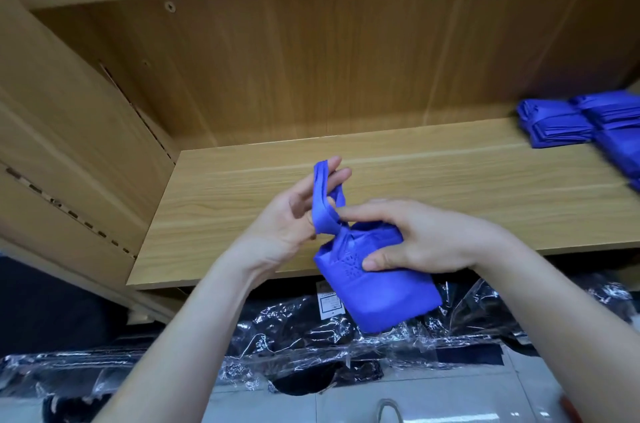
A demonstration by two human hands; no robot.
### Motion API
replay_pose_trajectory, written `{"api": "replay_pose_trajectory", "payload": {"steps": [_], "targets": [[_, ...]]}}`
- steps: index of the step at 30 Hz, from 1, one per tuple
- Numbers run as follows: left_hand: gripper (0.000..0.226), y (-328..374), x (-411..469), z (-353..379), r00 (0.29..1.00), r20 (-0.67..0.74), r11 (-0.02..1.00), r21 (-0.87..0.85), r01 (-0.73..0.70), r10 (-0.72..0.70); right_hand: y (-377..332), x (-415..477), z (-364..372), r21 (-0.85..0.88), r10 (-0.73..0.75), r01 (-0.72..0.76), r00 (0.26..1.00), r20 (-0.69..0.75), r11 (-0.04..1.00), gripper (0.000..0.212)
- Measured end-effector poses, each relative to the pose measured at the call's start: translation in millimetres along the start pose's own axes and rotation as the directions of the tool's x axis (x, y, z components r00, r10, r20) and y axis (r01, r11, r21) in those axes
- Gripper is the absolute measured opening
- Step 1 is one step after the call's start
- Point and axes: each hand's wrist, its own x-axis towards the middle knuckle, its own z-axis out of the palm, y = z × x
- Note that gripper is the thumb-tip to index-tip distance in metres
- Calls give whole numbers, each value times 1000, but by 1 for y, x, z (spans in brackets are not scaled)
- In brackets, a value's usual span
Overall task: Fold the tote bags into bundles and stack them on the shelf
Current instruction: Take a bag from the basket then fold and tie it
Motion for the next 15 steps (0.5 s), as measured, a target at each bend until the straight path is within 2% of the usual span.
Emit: {"api": "replay_pose_trajectory", "payload": {"steps": [3,6,9,11,13,14,15], "targets": [[75,-4,0,1,1000,-6,1000,15,11,-11,6,4,7,-96,80,-83,996,-34,992,59],[63,-9,-6,4,994,-64,994,-71,82,-87,12,3,10,-50,82,-89,989,-121,995,49],[79,-18,-18,0,982,-44,972,-154,177,-186,15,-2,6,-32,74,-80,983,-169,996,39],[65,-16,-30,-4,979,-74,968,-183,173,-189,15,-5,1,-62,77,-89,983,-169,994,38],[37,-4,-38,-8,966,-231,988,-129,87,-115,13,-7,-3,-84,85,-98,985,-152,992,36],[29,6,-41,-10,946,-322,998,-55,8,-25,13,-8,-5,-94,85,-99,986,-143,991,36],[33,17,-43,-11,923,-366,993,62,-102,118,11,-8,-6,-107,82,-97,987,-136,990,36]]}}
